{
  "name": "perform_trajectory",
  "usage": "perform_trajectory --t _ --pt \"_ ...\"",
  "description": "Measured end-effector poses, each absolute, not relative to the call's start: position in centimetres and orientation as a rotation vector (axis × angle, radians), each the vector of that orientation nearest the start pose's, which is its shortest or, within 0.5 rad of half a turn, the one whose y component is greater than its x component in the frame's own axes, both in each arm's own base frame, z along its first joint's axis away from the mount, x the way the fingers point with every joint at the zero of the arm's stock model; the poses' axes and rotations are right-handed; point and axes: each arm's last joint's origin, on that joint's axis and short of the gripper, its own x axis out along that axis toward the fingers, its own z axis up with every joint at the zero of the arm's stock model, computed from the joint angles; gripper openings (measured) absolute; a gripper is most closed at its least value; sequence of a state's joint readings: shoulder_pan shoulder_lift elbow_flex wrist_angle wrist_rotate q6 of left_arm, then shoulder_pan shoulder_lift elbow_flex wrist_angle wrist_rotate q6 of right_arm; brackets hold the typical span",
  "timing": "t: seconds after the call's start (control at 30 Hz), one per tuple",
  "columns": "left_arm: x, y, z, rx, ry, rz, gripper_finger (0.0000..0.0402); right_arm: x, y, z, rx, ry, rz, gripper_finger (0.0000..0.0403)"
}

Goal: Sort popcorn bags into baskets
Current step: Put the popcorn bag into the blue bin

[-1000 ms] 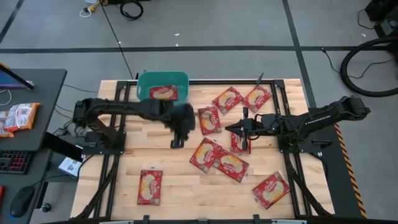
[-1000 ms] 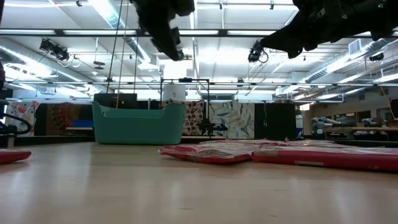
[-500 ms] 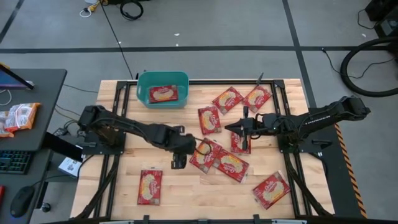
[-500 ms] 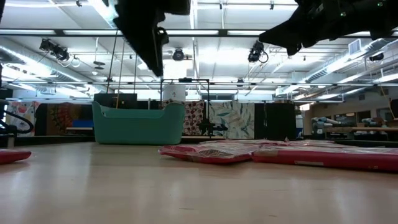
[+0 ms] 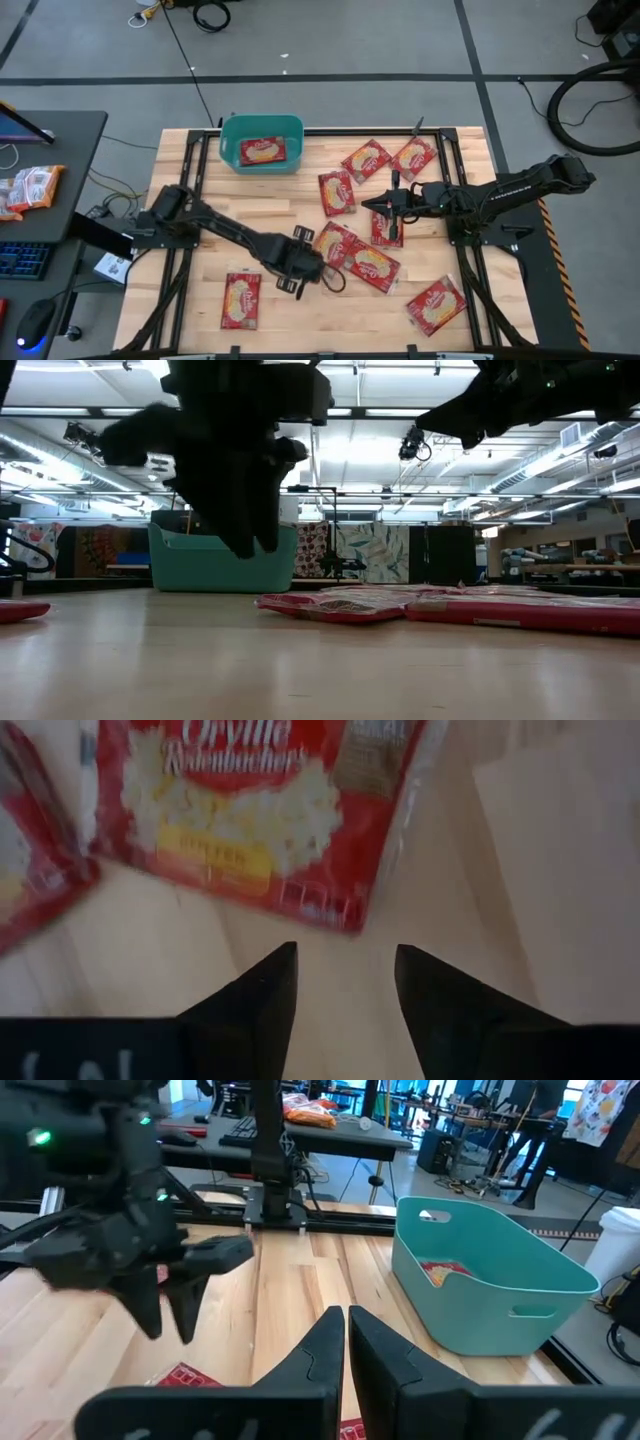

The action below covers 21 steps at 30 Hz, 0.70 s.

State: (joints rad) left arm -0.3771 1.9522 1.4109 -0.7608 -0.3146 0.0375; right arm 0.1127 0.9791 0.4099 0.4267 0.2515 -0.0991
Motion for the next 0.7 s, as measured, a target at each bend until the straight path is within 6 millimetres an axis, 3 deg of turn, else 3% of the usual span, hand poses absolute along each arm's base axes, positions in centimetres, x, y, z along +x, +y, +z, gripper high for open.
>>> perform_trajectory --t 0.33,0.7 --pt "36.3 -16.1 15.2 0.65 1.192 -0.075 0.0207 20.6 1.6 22.7 -0.123 0.148 -0.132 0.0024" --pt "36.5 -16.0 13.3 0.729 1.216 0.007 0.0182 20.6 1.6 22.8 -0.122 0.145 -0.132 0.0024"
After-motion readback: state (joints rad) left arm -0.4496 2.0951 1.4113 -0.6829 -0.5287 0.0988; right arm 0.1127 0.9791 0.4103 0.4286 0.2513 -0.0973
